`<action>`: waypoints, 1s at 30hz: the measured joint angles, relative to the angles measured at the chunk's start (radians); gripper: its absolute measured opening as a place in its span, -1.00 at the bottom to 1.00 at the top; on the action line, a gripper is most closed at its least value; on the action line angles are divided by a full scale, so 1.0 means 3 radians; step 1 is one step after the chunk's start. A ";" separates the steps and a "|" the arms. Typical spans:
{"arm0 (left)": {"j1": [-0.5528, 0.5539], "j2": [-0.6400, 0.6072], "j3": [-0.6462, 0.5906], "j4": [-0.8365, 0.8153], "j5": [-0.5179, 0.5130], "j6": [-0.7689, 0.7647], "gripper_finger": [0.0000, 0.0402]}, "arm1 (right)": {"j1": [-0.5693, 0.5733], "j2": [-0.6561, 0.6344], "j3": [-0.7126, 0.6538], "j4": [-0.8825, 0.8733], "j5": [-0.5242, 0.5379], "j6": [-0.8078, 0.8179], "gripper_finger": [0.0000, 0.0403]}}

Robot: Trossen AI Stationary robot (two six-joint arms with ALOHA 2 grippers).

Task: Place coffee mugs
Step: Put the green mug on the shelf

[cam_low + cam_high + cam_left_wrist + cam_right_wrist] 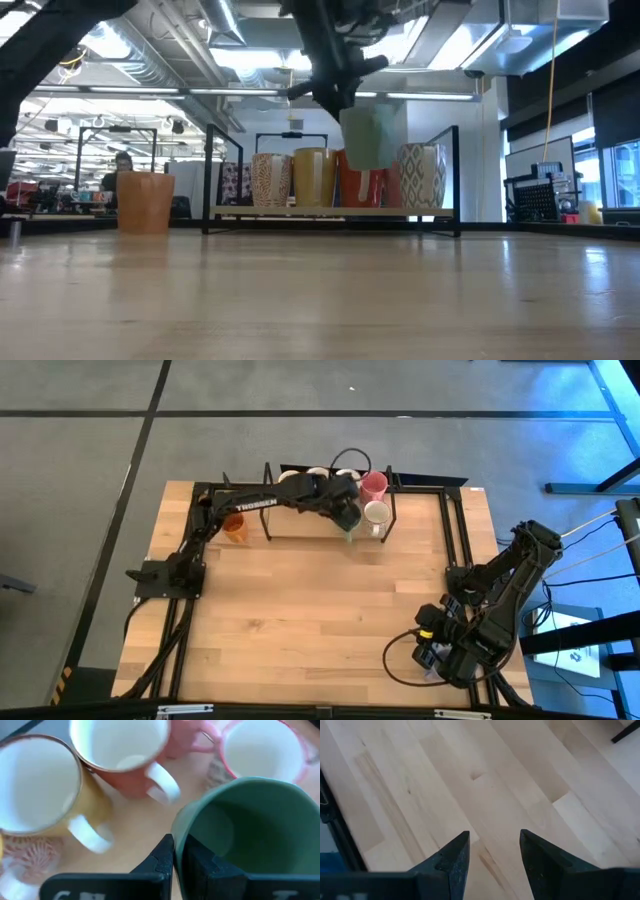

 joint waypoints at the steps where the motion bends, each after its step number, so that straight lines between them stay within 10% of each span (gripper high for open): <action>1: 0.0028 0.0019 0.0000 0.0022 -0.0001 0.0001 -0.91 | 0.0000 0.0000 0.0000 -0.0025 0.0001 0.0002 -0.20; 30: 0.0217 0.0402 -0.0004 0.0273 0.0266 0.0178 -0.82 | 0.0000 0.0001 0.0000 -0.0083 0.0018 0.0088 -0.20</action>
